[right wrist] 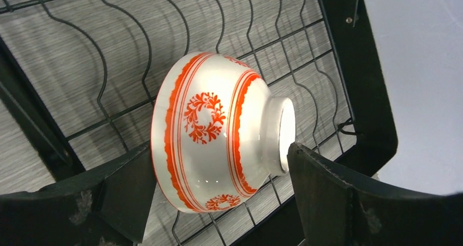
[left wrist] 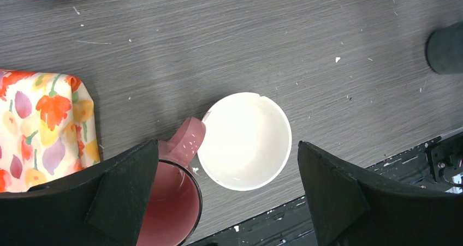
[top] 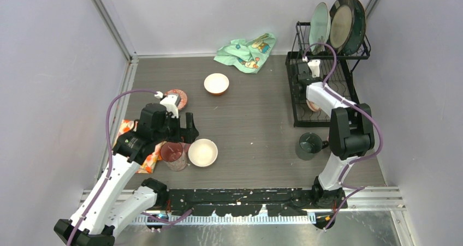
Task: Load the mixed dishes into the dish rack
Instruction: Turn the bowl upside down on the dish rack, then move the bowl to the dish rack.
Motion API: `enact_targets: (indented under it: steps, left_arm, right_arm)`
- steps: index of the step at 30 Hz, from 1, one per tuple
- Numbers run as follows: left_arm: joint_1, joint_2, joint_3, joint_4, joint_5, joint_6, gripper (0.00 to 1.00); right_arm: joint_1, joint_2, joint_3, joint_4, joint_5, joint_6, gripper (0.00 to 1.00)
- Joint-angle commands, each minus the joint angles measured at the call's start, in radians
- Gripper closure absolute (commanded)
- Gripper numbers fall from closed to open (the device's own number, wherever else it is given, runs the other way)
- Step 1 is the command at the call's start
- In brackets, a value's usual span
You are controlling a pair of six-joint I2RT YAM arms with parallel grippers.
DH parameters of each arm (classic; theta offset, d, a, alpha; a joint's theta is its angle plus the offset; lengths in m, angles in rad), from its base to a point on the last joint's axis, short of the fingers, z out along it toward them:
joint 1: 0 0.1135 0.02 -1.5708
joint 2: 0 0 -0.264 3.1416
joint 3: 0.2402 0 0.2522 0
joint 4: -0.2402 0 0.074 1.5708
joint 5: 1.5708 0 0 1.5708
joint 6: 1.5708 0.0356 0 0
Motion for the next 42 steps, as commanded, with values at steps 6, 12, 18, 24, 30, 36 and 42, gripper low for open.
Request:
enact_targets:
  steps: [6, 12, 18, 24, 30, 36, 42]
  left_arm:
    - [-0.004, -0.007, -0.001, 0.038, -0.006, 0.018, 0.0]
    - [-0.006, -0.018, -0.004, 0.041, -0.002, 0.018, 0.0]
    - [-0.006, -0.016, -0.003, 0.041, 0.005, 0.02, 0.0]
    - [-0.009, -0.022, -0.006, 0.044, 0.003, 0.021, 0.0]
    - [-0.013, -0.022, -0.007, 0.044, 0.003, 0.021, 0.0]
    - [-0.015, -0.02, -0.007, 0.044, 0.003, 0.023, 0.0]
    - [-0.015, -0.016, -0.007, 0.045, 0.0, 0.024, 0.0]
  right_arm:
    - [-0.001, -0.139, -0.016, -0.031, -0.124, 0.064, 0.1]
    - [-0.002, -0.177, -0.017, -0.065, -0.16, 0.102, 0.1]
    - [-0.047, -0.268, -0.077, -0.048, -0.326, 0.221, 0.12]
    - [-0.139, -0.341, -0.191, 0.052, -0.542, 0.388, 0.28]
    - [-0.242, -0.353, -0.288, 0.16, -0.684, 0.514, 0.49]
    - [-0.292, -0.35, -0.365, 0.28, -0.747, 0.601, 0.58]
    - [-0.314, -0.362, -0.451, 0.425, -0.742, 0.659, 0.65]
